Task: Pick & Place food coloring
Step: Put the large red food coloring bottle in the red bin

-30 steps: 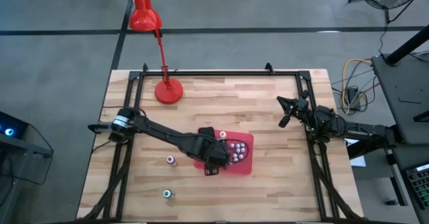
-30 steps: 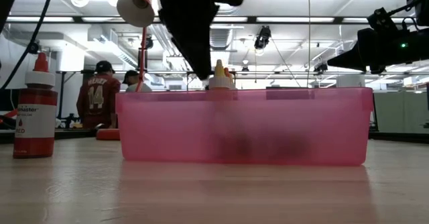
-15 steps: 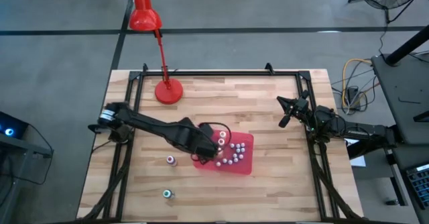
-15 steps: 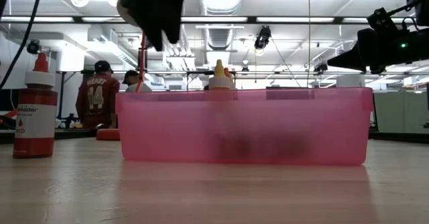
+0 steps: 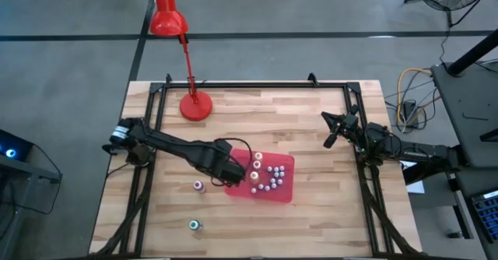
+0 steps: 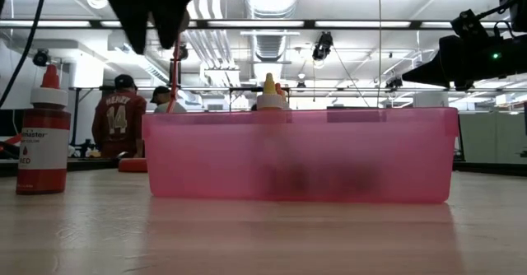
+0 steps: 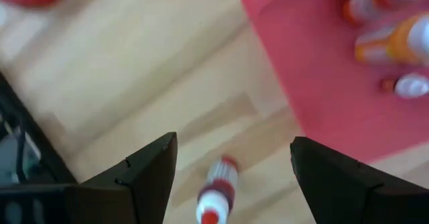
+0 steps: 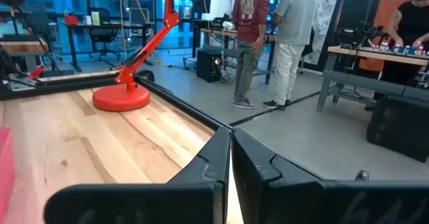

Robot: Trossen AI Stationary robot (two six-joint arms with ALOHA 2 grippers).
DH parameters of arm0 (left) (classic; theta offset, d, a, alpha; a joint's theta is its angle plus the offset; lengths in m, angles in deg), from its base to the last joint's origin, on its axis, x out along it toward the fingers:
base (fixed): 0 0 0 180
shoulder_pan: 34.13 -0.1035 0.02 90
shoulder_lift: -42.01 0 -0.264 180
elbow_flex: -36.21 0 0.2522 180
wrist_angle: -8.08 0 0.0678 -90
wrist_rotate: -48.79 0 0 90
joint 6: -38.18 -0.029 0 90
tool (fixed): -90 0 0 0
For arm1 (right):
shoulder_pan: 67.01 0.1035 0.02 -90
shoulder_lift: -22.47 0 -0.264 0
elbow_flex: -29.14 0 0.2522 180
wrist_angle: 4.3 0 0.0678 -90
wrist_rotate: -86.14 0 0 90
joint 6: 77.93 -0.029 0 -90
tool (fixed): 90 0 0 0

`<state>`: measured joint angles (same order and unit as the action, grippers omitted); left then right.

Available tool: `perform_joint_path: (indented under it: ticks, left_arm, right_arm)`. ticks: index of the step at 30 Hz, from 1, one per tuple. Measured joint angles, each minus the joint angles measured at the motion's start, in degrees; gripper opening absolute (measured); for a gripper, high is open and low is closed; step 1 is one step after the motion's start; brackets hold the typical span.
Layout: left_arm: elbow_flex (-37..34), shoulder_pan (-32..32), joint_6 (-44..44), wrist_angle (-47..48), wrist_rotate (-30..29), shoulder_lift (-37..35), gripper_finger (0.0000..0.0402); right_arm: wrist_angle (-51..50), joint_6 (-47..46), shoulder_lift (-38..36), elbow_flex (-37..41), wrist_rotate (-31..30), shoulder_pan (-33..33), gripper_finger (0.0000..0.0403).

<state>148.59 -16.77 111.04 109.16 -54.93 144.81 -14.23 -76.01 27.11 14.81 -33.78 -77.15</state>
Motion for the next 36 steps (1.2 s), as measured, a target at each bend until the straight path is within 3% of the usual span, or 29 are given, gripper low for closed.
perform_joint_path:
  ticks: [4,15,23,36]
  left_arm:
    - [-2.1,0.7,2.2,0.2,5.9,-0.4,0.0261]
    - [-10.4,3.2,9.1,-1.2,10.4,-3.5,0.0261]
    - [-19.0,5.1,11.1,-8.9,17.4,-6.7,0.0261]
    - [-30.8,5.7,9.5,-23.8,17.9,-8.3,0.0261]
  right_arm:
    - [0.0,-0.7,0.0,0.0,0.0,0.0,0.0009]
    - [0.0,-0.2,0.0,0.0,0.0,0.0,0.0009]
    - [0.0,-0.4,0.0,0.0,0.0,0.0,0.0009]
    - [0.0,-0.6,0.0,0.0,0.0,0.0,0.0009]
